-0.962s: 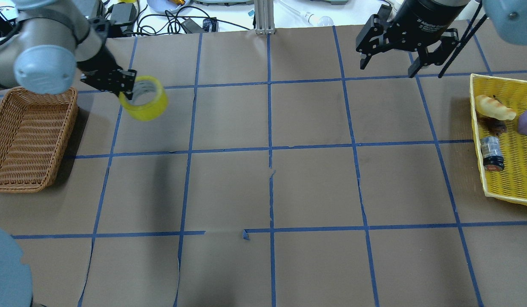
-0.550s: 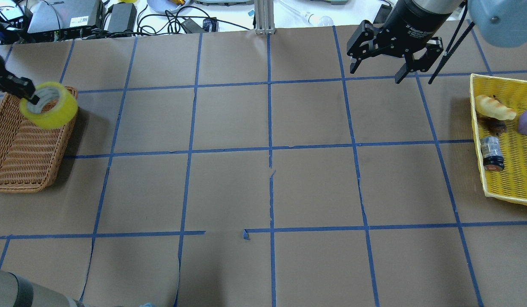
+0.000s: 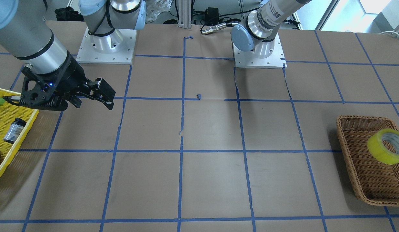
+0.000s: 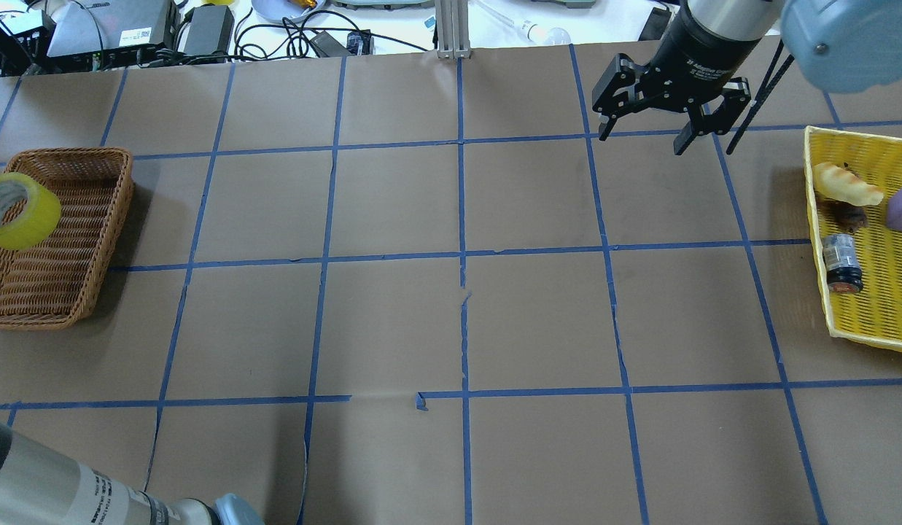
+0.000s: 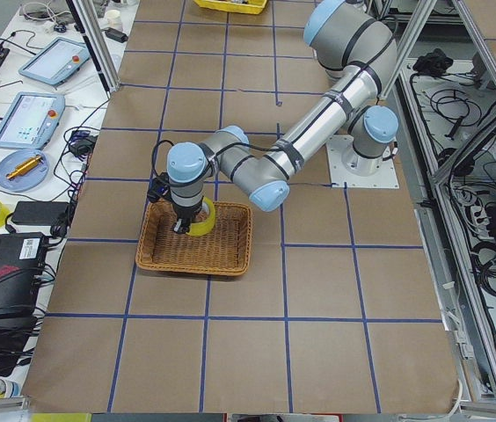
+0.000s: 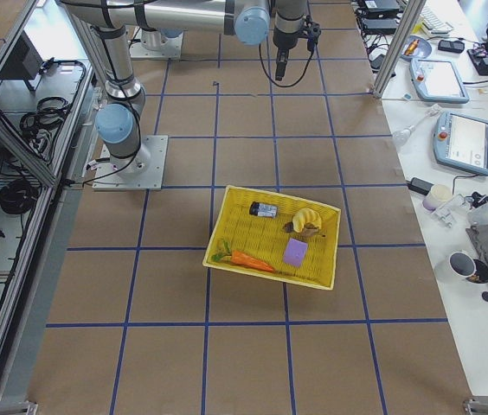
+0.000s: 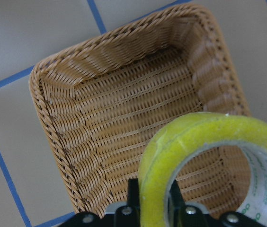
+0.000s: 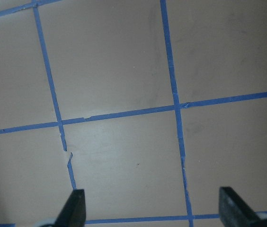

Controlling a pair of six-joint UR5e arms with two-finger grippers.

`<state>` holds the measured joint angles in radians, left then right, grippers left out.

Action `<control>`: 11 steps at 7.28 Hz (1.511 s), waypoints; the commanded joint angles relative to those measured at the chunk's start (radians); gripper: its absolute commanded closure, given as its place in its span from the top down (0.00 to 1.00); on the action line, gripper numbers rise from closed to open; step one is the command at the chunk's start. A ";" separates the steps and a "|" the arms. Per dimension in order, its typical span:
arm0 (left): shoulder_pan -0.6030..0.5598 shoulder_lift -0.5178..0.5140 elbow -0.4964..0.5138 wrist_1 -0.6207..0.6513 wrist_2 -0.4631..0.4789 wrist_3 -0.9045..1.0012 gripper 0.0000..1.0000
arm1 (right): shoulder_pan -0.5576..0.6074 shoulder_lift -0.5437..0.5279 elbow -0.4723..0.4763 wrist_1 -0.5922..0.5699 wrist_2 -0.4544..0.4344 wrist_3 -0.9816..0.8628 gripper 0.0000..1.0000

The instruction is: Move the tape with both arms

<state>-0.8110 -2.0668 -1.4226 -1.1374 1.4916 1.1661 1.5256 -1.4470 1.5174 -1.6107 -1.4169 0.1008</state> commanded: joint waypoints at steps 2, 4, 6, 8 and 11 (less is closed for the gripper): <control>0.003 -0.052 -0.022 0.057 -0.028 0.000 0.00 | -0.007 0.019 0.059 -0.047 -0.061 -0.047 1.00; 0.000 -0.042 -0.041 0.111 -0.031 -0.026 0.89 | -0.001 0.014 0.069 -0.083 -0.125 -0.056 1.00; -0.106 0.025 -0.027 0.066 0.017 -0.074 1.00 | 0.011 -0.004 0.058 0.091 -0.123 -0.041 1.00; -0.241 0.158 -0.004 -0.089 0.058 -0.262 1.00 | 0.013 -0.020 0.024 0.114 -0.138 -0.039 1.00; -0.471 0.287 -0.038 -0.192 0.102 -0.660 1.00 | 0.010 0.002 0.023 0.055 -0.165 -0.041 1.00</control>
<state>-1.1870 -1.8321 -1.4477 -1.2674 1.5794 0.7017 1.5361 -1.4539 1.5436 -1.5310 -1.5862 0.0540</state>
